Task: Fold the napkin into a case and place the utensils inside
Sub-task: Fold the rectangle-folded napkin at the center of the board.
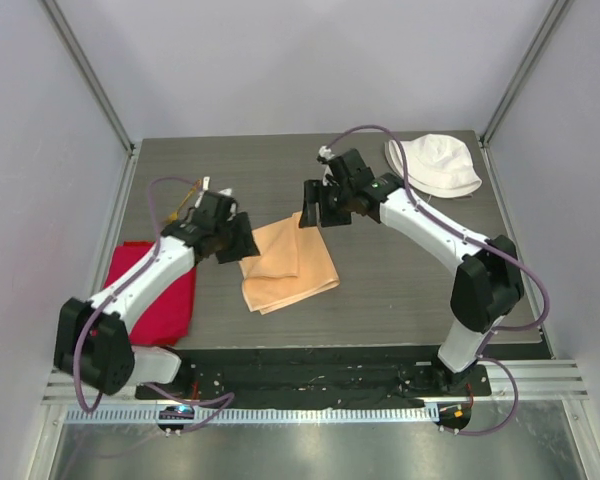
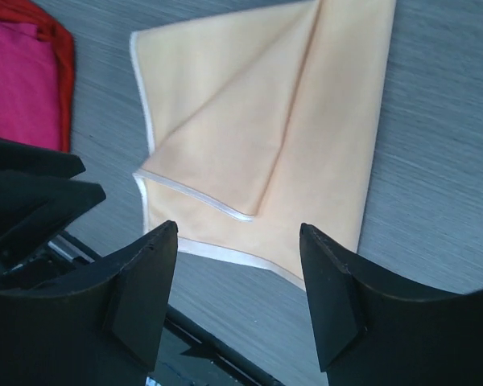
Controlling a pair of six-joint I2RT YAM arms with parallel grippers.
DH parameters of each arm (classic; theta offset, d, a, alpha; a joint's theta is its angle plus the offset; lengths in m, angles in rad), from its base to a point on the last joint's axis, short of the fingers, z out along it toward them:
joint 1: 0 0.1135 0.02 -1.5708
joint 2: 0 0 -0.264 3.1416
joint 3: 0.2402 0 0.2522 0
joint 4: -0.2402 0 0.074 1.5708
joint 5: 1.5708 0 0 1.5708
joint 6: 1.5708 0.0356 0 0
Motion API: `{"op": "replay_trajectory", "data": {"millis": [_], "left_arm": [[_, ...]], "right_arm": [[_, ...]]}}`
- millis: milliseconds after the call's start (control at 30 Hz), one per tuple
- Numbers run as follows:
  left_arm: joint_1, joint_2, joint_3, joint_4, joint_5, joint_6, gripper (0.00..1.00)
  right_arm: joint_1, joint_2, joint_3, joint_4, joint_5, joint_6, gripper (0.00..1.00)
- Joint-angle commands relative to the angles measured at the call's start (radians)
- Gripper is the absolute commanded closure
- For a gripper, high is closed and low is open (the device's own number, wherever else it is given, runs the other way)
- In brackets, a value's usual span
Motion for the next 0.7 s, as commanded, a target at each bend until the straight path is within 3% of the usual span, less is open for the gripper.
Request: {"op": "replay_trajectory", "data": {"millis": [0, 200, 300, 400, 667], "left_arm": [[-0.226, 0.163, 0.234, -0.126, -0.159, 0.206, 0.46], [-0.448, 0.395, 0.435, -0.171, -0.36, 0.338, 0.46], [-0.48, 0.541, 0.546, -0.237, -0.391, 0.335, 0.43], [-0.5, 0.636, 0.608, -0.282, -0.437, 0.31, 0.51], [-0.529, 0.699, 0.605, -0.288, -0.488, 0.22, 0.54]], "right_arm": [[0.002, -0.013, -0.122, 0.064, 0.034, 0.02, 0.34], [-0.084, -0.108, -0.297, 0.111, 0.057, 0.108, 0.39], [-0.156, -0.203, -0.415, 0.136, 0.054, 0.129, 0.4], [-0.19, -0.301, -0.497, 0.136, 0.069, 0.126, 0.4], [-0.235, -0.433, -0.621, 0.139, 0.051, 0.116, 0.4]]}}
